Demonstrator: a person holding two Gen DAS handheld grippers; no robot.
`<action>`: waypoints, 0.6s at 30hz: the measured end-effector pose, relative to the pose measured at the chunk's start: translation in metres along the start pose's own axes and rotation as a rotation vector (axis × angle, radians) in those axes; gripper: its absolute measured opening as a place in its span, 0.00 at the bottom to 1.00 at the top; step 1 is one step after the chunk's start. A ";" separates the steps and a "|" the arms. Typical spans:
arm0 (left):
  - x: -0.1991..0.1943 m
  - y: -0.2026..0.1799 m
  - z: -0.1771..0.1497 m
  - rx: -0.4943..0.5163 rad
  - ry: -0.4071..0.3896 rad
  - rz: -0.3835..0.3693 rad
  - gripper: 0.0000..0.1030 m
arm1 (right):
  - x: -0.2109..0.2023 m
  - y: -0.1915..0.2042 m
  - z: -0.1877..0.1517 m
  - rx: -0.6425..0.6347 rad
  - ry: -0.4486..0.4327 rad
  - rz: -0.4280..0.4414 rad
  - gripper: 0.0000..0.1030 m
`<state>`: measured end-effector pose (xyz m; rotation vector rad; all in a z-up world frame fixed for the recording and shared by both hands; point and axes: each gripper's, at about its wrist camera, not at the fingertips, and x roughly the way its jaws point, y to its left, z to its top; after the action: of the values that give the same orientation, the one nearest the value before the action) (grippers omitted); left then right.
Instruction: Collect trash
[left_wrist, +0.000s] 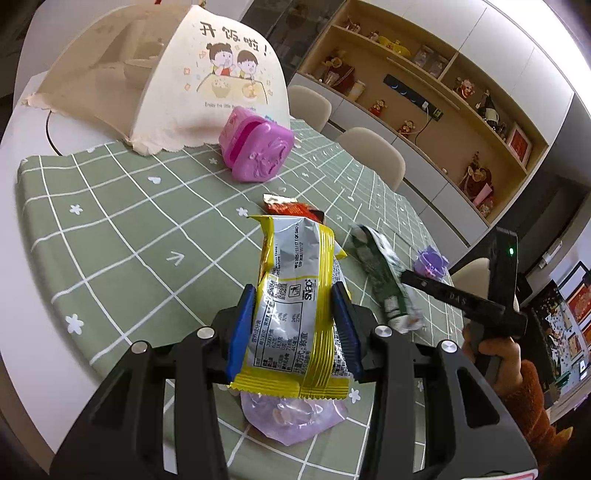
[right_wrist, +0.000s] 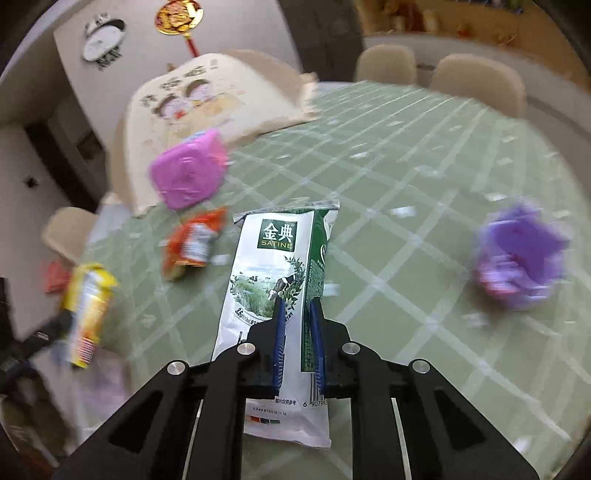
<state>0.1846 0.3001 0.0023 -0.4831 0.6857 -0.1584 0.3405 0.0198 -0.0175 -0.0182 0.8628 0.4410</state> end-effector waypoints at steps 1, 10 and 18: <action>-0.002 0.001 0.001 -0.001 -0.005 0.005 0.38 | -0.004 -0.001 -0.001 -0.009 -0.012 -0.012 0.13; -0.019 0.016 0.011 -0.022 -0.061 0.071 0.38 | -0.026 0.072 -0.026 -0.232 0.035 0.344 0.36; -0.038 0.041 0.012 -0.065 -0.092 0.119 0.38 | 0.009 0.138 -0.047 -0.398 0.139 0.380 0.36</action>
<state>0.1623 0.3520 0.0120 -0.5069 0.6289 -0.0017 0.2585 0.1400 -0.0321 -0.2573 0.9051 0.9731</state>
